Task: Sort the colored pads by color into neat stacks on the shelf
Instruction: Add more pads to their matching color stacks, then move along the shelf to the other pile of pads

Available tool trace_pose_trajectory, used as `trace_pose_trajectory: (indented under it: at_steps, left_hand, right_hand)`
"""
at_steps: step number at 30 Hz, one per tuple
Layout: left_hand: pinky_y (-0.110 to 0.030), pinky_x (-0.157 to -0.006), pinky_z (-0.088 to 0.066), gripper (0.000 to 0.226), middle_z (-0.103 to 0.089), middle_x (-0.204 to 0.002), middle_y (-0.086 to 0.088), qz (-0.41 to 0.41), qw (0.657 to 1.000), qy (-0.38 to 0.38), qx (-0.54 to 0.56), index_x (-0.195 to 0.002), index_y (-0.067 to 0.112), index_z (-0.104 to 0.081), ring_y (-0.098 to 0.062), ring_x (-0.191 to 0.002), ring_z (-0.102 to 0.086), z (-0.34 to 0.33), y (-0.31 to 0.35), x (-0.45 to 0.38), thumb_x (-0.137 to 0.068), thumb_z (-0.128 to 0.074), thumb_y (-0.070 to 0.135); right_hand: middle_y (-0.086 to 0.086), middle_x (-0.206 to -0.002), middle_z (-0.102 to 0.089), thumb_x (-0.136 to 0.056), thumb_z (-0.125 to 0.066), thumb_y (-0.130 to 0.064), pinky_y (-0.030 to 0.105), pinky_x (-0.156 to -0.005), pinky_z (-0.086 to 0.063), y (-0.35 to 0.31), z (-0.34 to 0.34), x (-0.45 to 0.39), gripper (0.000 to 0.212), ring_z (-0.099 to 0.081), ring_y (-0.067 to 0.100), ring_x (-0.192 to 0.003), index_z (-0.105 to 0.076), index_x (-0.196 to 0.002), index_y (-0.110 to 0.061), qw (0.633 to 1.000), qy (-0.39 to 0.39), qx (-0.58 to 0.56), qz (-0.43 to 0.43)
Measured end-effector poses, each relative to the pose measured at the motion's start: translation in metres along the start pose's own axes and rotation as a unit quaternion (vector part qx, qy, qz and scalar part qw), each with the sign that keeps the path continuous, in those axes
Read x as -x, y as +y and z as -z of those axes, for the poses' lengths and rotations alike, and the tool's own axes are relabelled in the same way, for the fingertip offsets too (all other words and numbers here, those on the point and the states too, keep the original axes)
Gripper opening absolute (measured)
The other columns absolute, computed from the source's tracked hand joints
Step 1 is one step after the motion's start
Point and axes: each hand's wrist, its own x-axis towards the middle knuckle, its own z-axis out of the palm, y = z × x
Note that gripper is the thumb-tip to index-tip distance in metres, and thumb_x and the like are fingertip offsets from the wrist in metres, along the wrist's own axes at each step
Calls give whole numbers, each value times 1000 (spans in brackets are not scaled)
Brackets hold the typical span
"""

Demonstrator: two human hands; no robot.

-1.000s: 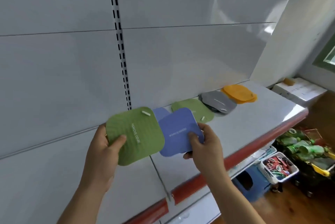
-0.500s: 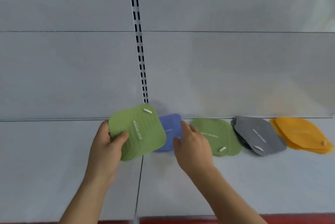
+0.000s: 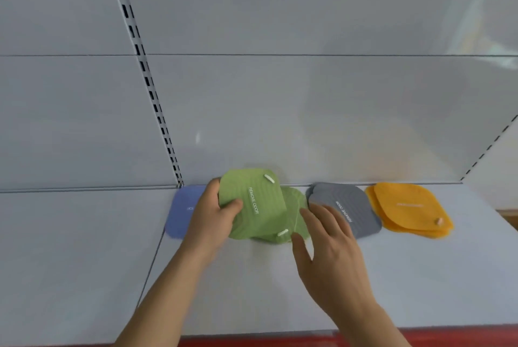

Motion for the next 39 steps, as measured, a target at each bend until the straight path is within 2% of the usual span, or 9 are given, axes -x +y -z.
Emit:
trace_pose_trajectory:
  at_steps: [5,9,12,16,20,24,27,33,39]
  left_hand:
    - [-45,-95,-57,40,-74,-111,5,-18,987,-58,-149,-129,29,-58,-23,-106,-70,-35,2,-19,-94,-68,15]
    - [-42,-79,-54,60,-72,-105,-8,-95,916,-56,-386,-150,27,-37,-35,-98,-67,-50,-2,-21,-96,-65,26]
    - [-45,-90,-55,76,-66,-127,-10,-149,861,-28,-485,-158,21,-31,-34,-116,-61,-52,-7,-21,-94,-70,37]
    - [-54,-99,-55,80,-59,-138,-17,-198,820,11,-537,-149,14,-52,-41,-132,-53,-47,-16,-19,-82,-83,44]
    - [-59,-106,-51,63,-64,-137,-19,-236,814,39,-529,-138,9,-64,-44,-132,-56,-39,-13,-6,-87,-78,43]
    - [-59,-101,-53,51,-71,-126,-15,-263,819,60,-507,-125,9,-72,-43,-124,-63,-17,-21,7,-94,-53,46]
    - [-56,-93,-55,50,-73,-114,-12,-268,822,66,-498,-111,10,-77,-42,-114,-68,16,-31,17,-95,-47,47]
    - [-60,-104,-53,56,-74,-127,-10,-205,826,97,-516,-119,15,-76,-39,-124,-66,116,-52,54,-94,-40,50]
    - [-58,-111,-50,61,-70,-137,-6,-152,829,149,-518,-129,17,-72,-33,-134,-60,264,-86,108,-97,-37,55]
  right_hand:
    - [10,-137,-63,-95,-50,-44,51,-105,-52,24,5,15,53,-52,37,-136,-64,-134,-11,1000,16,9,-19]
    - [10,-142,-61,-95,-51,-46,51,-107,-51,29,4,19,53,-47,37,-142,-64,-134,-13,999,1,13,-29]
    - [9,-144,-59,-95,-50,-48,50,-109,-49,27,3,18,55,-45,36,-144,-62,-136,-14,999,-13,22,-33]
    - [9,-149,-55,-97,-46,-54,50,-112,-46,22,2,17,58,-39,35,-148,-59,-139,-16,998,-31,44,-34]
    - [12,-147,-57,-96,-45,-58,52,-109,-49,18,-3,15,63,-43,38,-146,-62,-136,-13,997,-40,65,-31]
    - [16,-143,-61,-93,-47,-61,53,-104,-52,0,-15,13,66,-50,39,-140,-67,-131,-11,997,-37,56,-22]
    - [17,-142,-61,-92,-47,-62,53,-103,-52,-29,-26,15,67,-53,40,-138,-69,-129,-11,998,-41,51,-1]
    - [18,-144,-59,-94,-42,-64,54,-104,-52,-118,-46,26,70,-53,41,-137,-67,-134,-11,994,-70,61,62]
    - [15,-148,-56,-97,-36,-66,53,-110,-47,-252,-83,50,71,-47,38,-143,-65,-136,-15,990,-84,50,99]
